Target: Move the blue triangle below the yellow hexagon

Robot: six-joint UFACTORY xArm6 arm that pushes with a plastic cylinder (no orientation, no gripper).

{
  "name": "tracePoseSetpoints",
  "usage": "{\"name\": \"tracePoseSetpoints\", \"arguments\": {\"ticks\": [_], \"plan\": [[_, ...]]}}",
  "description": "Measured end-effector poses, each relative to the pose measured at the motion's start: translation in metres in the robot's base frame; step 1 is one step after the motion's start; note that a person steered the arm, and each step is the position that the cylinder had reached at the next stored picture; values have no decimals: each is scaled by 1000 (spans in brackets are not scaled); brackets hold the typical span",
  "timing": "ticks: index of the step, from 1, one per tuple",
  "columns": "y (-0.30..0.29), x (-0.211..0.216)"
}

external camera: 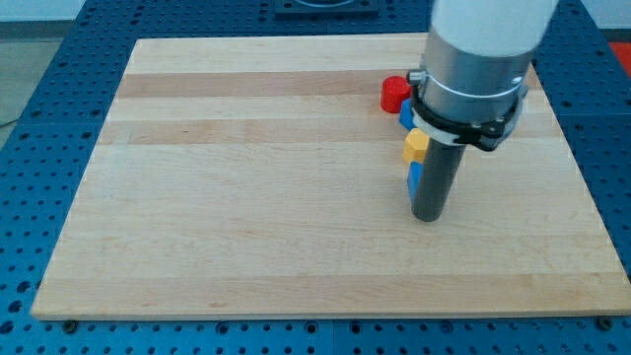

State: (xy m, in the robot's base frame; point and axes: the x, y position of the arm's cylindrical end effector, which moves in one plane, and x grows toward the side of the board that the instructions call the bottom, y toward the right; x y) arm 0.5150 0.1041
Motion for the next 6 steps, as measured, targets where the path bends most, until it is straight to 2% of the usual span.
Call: {"name": "tracePoseSetpoints", "arguments": {"ticks": [2,3,5,6], "plan": [[93,-2],[97,-8],[-9,-11],[-14,-11]]}}
